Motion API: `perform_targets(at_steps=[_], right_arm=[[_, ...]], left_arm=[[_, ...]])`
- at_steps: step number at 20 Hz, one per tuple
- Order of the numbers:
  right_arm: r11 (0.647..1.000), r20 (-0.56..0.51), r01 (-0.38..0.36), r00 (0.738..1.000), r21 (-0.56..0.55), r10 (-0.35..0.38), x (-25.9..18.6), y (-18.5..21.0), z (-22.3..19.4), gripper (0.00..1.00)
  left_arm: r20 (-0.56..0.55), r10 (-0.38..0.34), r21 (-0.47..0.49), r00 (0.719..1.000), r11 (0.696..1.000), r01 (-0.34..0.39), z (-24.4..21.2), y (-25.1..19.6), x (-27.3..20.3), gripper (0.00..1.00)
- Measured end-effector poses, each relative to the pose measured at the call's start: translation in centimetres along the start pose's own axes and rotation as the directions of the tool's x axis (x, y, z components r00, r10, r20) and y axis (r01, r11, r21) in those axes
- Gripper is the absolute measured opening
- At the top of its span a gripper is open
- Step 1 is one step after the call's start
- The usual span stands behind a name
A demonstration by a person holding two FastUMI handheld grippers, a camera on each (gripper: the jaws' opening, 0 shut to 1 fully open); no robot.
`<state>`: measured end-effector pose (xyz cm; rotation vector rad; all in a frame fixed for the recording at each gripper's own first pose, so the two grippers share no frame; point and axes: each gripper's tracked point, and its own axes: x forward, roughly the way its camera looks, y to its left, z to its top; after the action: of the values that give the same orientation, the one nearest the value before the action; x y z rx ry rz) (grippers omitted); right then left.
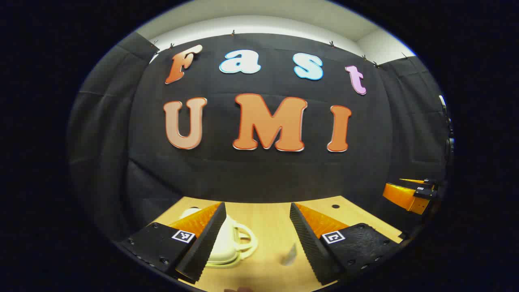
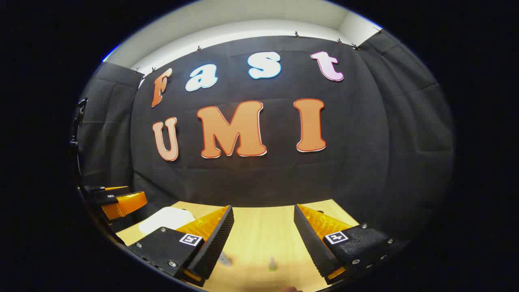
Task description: First open the suitcase, pack the skin care products into it, and then close the suitcase.
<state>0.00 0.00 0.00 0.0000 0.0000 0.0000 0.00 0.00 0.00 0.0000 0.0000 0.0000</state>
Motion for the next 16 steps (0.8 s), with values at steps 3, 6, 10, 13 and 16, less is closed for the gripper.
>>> perform_targets(at_steps=[3,6,10,13,16], right_arm=[[1.000,-0.032,-0.007,0.999,-0.014,0.007,0.0,2.6,-0.3,0.94],[1.000,-0.061,-0.016,0.998,-0.017,0.015,-0.3,3.6,-0.6,0.94],[0.999,-0.057,-0.011,0.998,-0.041,0.009,-0.2,2.8,-0.4,0.94],[0.998,-0.058,-0.020,0.998,-0.052,0.016,0.5,1.6,0.1,0.94],[0.998,-0.074,-0.046,0.996,-0.031,0.044,1.5,0.5,0.2,0.94]], left_arm=[[0.019,0.018,-0.003,1.000,1.000,-0.018,0.9,3.5,-0.8,0.94],[0.006,0.008,-0.051,1.000,0.999,-0.007,0.8,4.2,-0.8,0.97],[0.005,-0.001,-0.073,1.000,0.997,0.001,1.2,3.5,-0.2,0.97],[0.010,0.024,-0.057,1.000,0.998,-0.023,1.9,2.8,0.2,0.97],[0.015,0.044,-0.047,0.999,0.998,-0.043,2.3,1.3,0.2,0.96]])
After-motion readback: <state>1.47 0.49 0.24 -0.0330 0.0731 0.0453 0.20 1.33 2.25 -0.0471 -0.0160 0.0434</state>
